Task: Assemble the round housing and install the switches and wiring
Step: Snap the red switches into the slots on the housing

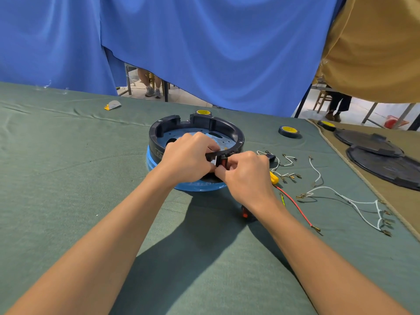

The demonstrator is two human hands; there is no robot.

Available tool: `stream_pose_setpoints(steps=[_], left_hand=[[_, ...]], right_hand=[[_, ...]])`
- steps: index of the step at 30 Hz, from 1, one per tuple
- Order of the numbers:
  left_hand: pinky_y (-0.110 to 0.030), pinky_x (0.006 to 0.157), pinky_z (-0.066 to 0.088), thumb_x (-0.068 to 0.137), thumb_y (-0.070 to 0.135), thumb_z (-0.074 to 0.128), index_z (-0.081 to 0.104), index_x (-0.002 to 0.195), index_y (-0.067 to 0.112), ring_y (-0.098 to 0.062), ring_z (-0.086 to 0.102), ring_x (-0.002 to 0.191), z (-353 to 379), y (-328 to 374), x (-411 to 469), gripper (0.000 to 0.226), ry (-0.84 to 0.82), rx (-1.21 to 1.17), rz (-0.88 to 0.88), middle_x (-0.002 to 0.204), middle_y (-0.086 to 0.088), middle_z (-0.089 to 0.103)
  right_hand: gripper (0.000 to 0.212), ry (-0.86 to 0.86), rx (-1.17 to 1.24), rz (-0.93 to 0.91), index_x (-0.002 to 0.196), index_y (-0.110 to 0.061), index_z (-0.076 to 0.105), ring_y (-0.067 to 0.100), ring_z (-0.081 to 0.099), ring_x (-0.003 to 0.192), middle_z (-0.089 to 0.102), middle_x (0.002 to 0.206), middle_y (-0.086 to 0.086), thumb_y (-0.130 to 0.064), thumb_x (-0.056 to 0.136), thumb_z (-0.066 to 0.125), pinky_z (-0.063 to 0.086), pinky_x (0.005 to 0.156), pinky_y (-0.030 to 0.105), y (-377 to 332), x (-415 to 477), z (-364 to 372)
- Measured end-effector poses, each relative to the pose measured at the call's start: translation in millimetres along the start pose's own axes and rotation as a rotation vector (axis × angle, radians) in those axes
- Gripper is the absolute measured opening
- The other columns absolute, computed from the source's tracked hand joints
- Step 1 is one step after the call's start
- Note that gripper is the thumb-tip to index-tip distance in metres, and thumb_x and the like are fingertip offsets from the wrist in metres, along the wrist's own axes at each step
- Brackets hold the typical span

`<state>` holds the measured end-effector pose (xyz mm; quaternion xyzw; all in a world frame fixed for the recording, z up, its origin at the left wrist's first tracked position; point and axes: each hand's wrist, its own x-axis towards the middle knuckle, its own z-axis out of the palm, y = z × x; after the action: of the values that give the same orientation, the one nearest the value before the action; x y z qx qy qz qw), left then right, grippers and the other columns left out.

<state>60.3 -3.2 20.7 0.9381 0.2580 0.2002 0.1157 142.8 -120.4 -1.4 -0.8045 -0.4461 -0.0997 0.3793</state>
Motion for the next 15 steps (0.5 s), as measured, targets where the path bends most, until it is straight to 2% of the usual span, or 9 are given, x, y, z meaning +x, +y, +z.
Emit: stream_pose_setpoints(steps=[2,5,7,12,15], left_hand=[[-0.037,0.076,0.045,0.081,0.033,0.073,0.07,0.111,0.032,-0.024,0.06,0.099,-0.7,0.0,-1.4,0.03,0.016,-0.01,0.003,0.103,0.006,0.071],[-0.039,0.079,0.047,0.082,0.036,0.073,0.071,0.109,0.031,-0.023,0.059,0.097,-1.3,0.6,-2.6,0.027,0.018,-0.02,0.001,0.1,0.007,0.07],[-0.038,0.077,0.046,0.083,0.037,0.071,0.071,0.106,0.032,-0.023,0.059,0.094,-1.5,0.1,-2.5,0.023,0.018,-0.017,0.01,0.096,0.008,0.069],[-0.035,0.073,0.036,0.085,0.036,0.069,0.07,0.104,0.036,-0.021,0.057,0.091,-2.6,-1.3,-4.2,0.02,0.024,-0.028,0.02,0.093,0.009,0.069],[-0.034,0.071,0.034,0.084,0.035,0.068,0.07,0.104,0.038,-0.021,0.057,0.09,-3.7,-0.2,-4.8,0.021,0.019,-0.025,0.026,0.091,0.009,0.068]], right_hand=[[0.021,0.06,-0.03,-0.047,0.062,-0.013,0.064,0.01,0.04,0.049,0.046,0.05,-0.009,-0.022,0.079,0.073,0.031,0.048,0.015,0.4,-3.5,-0.5],[0.012,0.182,-0.061,-0.164,0.082,-0.007,0.068,0.02,0.052,0.064,0.06,0.07,0.004,-0.016,0.079,0.075,0.041,0.06,0.03,-0.6,-8.6,-1.0],[0.01,0.194,-0.062,-0.22,0.088,-0.007,0.069,0.021,0.053,0.067,0.062,0.074,0.008,-0.01,0.08,0.074,0.039,0.061,0.028,-2.8,-10.7,0.1],[0.006,0.164,-0.104,-0.219,0.087,-0.004,0.069,0.029,0.057,0.07,0.065,0.077,0.012,-0.008,0.084,0.068,0.04,0.062,0.033,-5.8,-7.1,1.8],[0.006,0.181,-0.082,-0.191,0.085,-0.004,0.071,0.026,0.053,0.066,0.065,0.074,0.011,-0.007,0.082,0.067,0.037,0.062,0.031,-9.7,-6.3,1.8]])
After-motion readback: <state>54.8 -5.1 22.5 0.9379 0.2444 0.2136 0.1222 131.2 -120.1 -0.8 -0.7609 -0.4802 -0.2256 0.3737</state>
